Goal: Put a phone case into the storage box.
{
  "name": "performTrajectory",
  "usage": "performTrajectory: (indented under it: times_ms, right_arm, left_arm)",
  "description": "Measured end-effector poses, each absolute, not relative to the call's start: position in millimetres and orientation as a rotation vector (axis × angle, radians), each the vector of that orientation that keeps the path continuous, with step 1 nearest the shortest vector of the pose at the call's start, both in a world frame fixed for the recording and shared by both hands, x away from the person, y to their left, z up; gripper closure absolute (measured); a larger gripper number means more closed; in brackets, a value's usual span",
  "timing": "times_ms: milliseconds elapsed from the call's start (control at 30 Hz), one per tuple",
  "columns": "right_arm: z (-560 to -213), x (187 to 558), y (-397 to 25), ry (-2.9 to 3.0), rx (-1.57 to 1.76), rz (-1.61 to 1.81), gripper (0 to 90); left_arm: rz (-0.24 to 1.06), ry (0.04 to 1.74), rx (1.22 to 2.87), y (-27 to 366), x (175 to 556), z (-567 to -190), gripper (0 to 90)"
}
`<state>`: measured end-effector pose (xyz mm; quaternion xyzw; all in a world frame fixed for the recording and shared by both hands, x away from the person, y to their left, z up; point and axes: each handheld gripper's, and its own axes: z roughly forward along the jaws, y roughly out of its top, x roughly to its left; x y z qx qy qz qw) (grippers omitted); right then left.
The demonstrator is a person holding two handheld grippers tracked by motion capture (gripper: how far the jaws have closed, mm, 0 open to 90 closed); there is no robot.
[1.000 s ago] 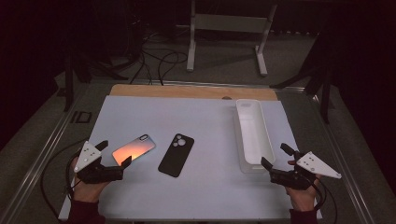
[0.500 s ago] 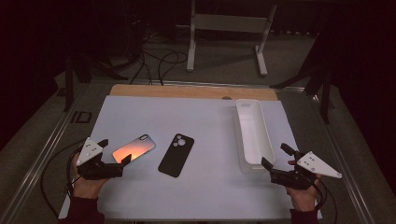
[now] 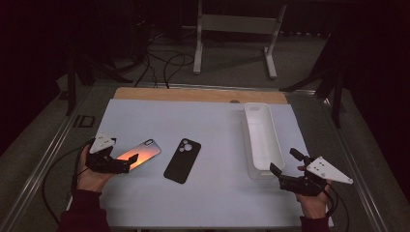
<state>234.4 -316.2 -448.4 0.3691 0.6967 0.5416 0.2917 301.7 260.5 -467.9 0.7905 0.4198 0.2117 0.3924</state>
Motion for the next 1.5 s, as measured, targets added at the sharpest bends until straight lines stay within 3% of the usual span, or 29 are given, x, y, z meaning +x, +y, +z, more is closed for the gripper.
performTrajectory:
  times_ms: [800, 1500]
  right_arm:
    - [-450.7, 235.8, -316.4, 1.860, 0.998, 1.441, 9.0]
    - [-449.2, 235.0, -316.6, 1.852, 0.994, 1.447, 9.0]
  left_arm:
    - [0.363, 1.109, 2.241, 252.0, 345.4, -508.3, 0.0]
    - [0.362, 1.108, 2.318, 245.4, 345.7, -516.9, 9.6]
